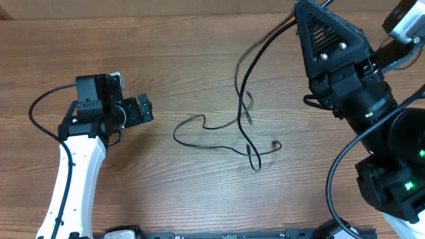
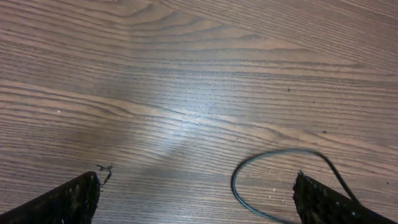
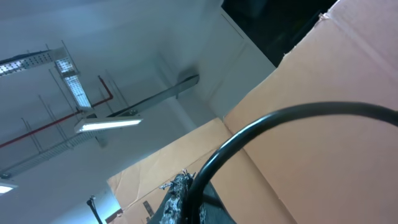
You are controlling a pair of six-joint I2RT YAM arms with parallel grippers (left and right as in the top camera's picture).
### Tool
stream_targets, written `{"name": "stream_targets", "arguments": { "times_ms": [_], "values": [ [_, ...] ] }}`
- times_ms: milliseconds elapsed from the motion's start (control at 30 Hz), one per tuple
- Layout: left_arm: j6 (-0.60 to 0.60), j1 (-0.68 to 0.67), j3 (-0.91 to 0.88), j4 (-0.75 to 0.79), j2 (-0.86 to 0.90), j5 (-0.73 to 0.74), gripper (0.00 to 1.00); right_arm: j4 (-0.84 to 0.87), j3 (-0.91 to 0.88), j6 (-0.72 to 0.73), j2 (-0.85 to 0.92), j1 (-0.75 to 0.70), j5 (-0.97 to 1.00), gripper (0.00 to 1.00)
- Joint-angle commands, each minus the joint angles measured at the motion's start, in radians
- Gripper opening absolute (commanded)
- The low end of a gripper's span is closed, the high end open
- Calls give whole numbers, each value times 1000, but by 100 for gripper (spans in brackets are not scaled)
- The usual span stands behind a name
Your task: Untangle cables
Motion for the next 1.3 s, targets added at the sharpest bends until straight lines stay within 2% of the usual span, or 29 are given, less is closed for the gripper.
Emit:
{"name": "stream_targets", "arguments": {
  "times_ms": [0,133,333,533,667,800,1167,1267],
  "values": [
    [19,-2,4,2,-9,-6,100,0,17,-56,8,5,18,4],
    [19,-2,4,2,-9,-6,99,4,17,-174,36,5,103,4],
    [19,-2,4,2,-9,-6,100,30,17,-448,104,4,283,4],
    [19,-2,4,2,-9,-6,100,-182,17,-614,171,4,486,4],
    [19,-2,4,2,-9,-6,100,-219,17,-723,196,4,650,4],
    [19,-2,4,2,-9,-6,100,-197,17,-740,178,4,775,4],
    [19,-2,4,2,-9,-6,100,-116,17,-737,63,3,728,4],
    [19,-2,4,2,-9,-6,100,-132,17,-738,40,2,872,4]
  ]
}}
